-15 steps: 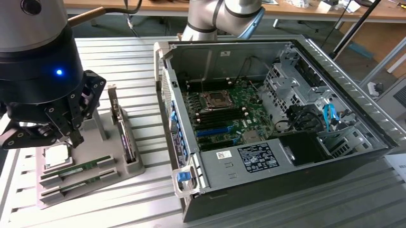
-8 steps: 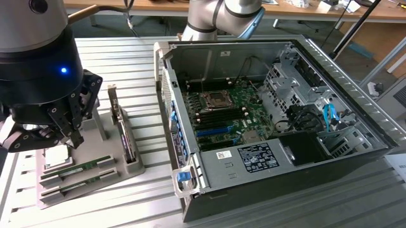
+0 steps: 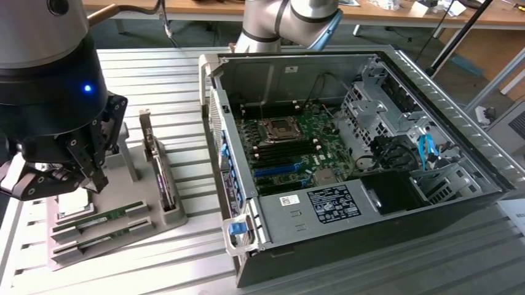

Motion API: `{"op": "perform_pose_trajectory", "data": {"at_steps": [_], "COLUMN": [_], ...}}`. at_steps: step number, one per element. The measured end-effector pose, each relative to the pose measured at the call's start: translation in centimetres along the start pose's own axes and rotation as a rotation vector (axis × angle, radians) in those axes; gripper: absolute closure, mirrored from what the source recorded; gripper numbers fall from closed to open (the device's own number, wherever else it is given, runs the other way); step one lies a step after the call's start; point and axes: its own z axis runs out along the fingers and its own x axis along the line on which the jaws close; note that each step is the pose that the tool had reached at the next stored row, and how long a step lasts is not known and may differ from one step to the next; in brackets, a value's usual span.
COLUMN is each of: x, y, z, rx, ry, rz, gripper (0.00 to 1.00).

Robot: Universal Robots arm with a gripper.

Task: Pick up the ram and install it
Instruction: 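Pick up the ram and move it above insertion slot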

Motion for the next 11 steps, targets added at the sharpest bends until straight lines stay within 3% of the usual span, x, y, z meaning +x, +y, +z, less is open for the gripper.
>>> {"op": "perform_pose_trajectory", "data": {"at_steps": [7, 11], "x": [0.00, 0.00], "y": [0.00, -0.01], "z": [0.05, 0.12], "rx": [0.0008, 0.0016], "ry": [0.0058, 0.0118], "rz": [-0.091, -0.190], "gripper": [0.89, 0.89]}}
